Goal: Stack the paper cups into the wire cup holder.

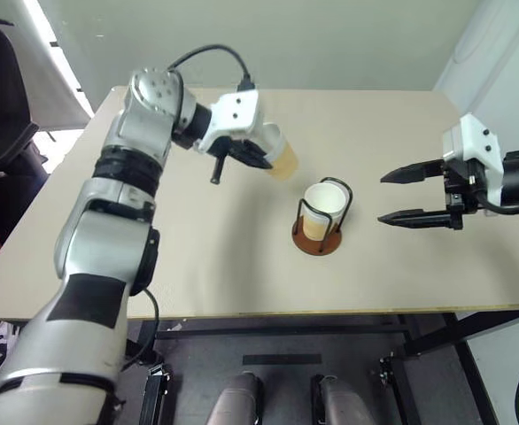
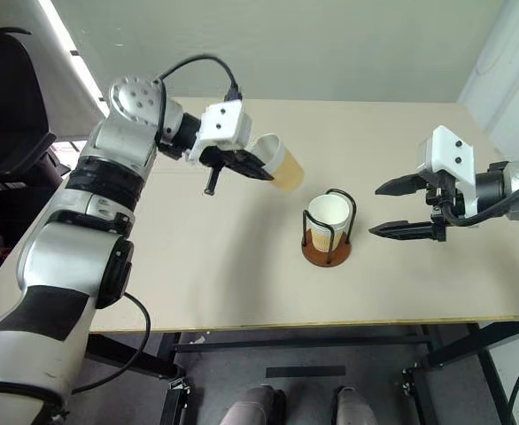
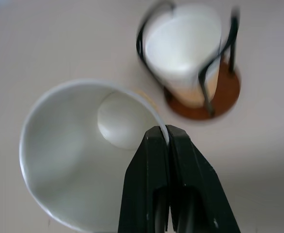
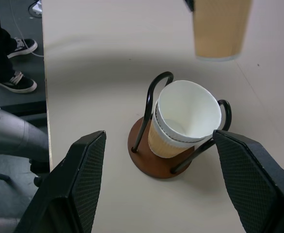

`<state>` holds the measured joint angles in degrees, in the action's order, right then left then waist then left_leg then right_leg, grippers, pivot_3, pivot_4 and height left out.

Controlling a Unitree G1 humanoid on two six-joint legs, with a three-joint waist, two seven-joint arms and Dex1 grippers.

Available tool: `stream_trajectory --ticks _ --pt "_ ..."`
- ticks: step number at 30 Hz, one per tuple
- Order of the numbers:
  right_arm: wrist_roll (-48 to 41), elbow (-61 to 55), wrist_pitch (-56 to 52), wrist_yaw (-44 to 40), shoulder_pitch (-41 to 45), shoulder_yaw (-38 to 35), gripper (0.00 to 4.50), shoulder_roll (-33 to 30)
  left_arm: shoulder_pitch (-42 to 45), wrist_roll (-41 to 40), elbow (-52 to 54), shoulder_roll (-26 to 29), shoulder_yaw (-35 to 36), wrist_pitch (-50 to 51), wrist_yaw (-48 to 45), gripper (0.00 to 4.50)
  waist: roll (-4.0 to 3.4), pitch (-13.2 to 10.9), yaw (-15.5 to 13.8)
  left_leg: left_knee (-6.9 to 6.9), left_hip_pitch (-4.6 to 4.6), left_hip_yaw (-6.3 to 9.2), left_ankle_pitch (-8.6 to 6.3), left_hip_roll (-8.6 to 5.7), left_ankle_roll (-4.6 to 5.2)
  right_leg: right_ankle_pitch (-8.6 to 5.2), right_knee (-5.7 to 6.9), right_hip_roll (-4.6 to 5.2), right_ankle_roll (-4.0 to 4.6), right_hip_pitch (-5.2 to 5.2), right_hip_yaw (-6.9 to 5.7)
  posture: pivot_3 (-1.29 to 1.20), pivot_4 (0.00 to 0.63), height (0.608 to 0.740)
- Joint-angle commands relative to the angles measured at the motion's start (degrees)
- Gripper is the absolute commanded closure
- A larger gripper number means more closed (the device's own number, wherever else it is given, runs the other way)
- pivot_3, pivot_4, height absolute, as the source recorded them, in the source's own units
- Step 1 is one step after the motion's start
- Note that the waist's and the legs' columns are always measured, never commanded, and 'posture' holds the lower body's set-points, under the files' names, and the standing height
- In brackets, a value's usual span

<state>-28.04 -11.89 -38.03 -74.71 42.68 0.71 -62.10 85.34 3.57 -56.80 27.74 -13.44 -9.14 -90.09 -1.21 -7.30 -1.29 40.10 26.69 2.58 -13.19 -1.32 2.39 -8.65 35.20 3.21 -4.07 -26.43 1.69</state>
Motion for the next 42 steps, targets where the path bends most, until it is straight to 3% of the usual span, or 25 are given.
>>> stream_trajectory --ticks 1,11,20,30,42 --pt "-0.6 -2.5 -0.5 1.7 0.2 -1.7 0.95 0.2 3.5 -4.4 2.8 0.0 0.5 3.5 -2.4 4.46 0.0 0.0 0.1 0.01 0.0 -0.04 -0.03 -0.01 0.05 0.01 -0.02 -0.01 -0.02 0.0 -0.02 0.0 0.15 0.74" --pt "-2.2 -7.2 -2.8 5.9 -3.5 -3.6 0.95 0.9 4.6 -16.1 6.6 1.5 -9.1 9.2 -2.4 4.46 -0.02 0.0 0.0 0.07 0.01 -0.06 -0.03 -0.02 0.11 0.12 -0.13 0.06 -0.21 0.07 0.01 0.0 0.15 0.74" --pt "-3.6 -9.2 -3.6 8.4 -5.9 -5.3 0.95 0.8 5.2 -20.1 6.6 0.3 -14.7 8.9 -2.4 4.46 -0.02 0.0 -0.1 0.15 0.02 -0.14 0.03 -0.08 0.21 0.19 -0.18 0.07 -0.35 0.15 0.01 0.0 0.15 0.74" --pt "-4.8 -10.4 -3.8 10.3 -7.3 -6.2 0.95 0.9 4.9 -17.5 3.8 -1.2 -17.9 3.1 -2.4 4.46 -0.01 0.0 -0.2 0.19 0.02 -0.16 0.09 -0.07 0.26 0.25 -0.21 0.09 -0.47 0.19 0.02 0.0 0.15 0.74" --pt "-5.5 -10.8 -3.6 11.7 -7.5 -6.1 0.95 1.0 4.3 -12.5 -1.4 -4.1 -15.2 -1.9 -2.4 4.46 -0.01 0.0 -0.3 0.21 0.03 -0.18 0.11 -0.09 0.32 0.29 -0.24 0.13 -0.54 0.22 0.04 0.0 0.15 0.74"
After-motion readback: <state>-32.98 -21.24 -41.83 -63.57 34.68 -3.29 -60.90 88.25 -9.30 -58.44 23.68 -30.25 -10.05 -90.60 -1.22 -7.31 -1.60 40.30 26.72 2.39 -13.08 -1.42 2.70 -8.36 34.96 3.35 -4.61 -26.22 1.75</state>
